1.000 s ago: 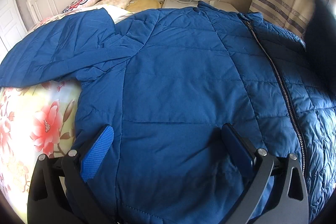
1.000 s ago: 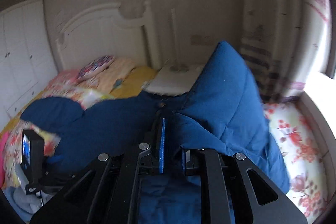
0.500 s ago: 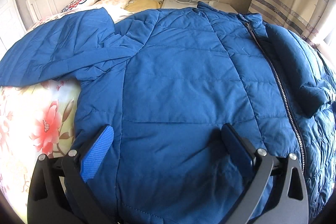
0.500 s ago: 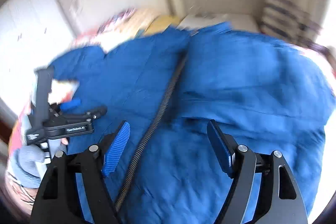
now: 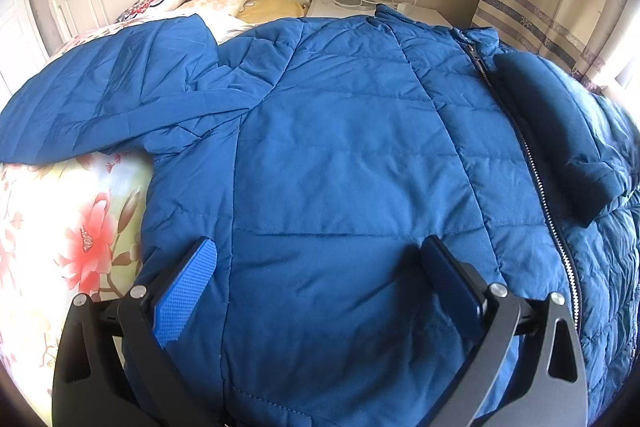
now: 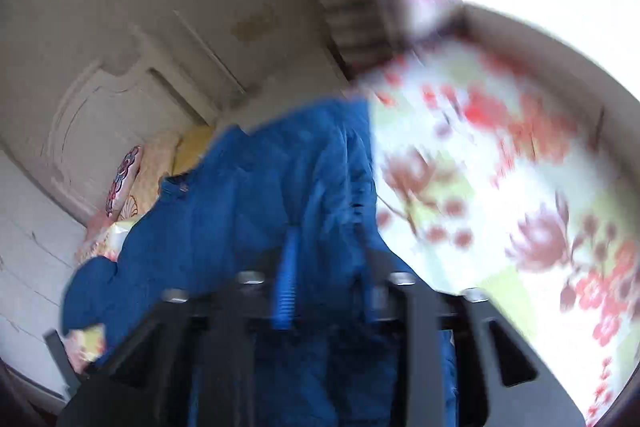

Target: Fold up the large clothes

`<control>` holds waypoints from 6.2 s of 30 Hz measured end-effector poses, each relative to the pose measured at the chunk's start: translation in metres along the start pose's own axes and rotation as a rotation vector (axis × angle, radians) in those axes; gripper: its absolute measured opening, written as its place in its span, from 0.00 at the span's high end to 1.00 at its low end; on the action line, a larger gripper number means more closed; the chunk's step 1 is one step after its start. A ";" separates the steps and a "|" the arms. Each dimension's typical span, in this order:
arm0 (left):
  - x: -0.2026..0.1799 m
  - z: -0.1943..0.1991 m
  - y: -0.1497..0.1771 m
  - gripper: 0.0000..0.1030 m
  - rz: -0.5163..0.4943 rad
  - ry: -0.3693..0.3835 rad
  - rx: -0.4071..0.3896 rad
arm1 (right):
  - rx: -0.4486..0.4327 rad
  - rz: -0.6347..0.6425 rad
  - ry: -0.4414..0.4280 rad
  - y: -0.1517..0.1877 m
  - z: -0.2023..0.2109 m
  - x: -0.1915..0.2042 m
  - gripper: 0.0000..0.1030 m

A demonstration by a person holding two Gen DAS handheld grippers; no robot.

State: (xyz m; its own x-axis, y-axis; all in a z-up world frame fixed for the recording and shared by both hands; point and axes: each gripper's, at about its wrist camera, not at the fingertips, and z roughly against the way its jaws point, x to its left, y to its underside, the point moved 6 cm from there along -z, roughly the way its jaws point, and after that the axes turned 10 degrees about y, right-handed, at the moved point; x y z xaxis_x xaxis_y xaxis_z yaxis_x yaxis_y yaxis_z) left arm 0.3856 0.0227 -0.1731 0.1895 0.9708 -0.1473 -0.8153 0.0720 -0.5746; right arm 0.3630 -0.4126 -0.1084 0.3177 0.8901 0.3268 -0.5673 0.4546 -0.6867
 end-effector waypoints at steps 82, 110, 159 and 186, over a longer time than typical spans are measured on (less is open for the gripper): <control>-0.008 0.044 -0.065 0.10 0.393 0.205 -0.299 | 0.108 0.269 0.131 0.044 -0.054 0.001 0.31; -0.029 -0.025 -0.045 0.02 0.097 0.050 -0.164 | 0.130 0.207 0.073 0.042 -0.044 -0.001 0.25; 0.335 0.114 0.010 0.03 1.137 0.284 -0.606 | 0.147 0.517 0.198 0.103 -0.036 0.075 0.11; -0.152 -0.057 -0.035 0.84 0.056 0.562 -0.017 | 0.140 0.393 0.104 0.095 -0.032 0.063 0.11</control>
State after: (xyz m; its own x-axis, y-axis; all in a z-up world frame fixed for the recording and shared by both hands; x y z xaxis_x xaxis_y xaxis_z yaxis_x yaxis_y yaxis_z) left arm 0.4164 -0.1402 -0.1761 0.4121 0.7014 -0.5816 -0.8245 0.0156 -0.5656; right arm 0.3532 -0.3145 -0.1734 0.1271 0.9918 -0.0144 -0.7561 0.0875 -0.6485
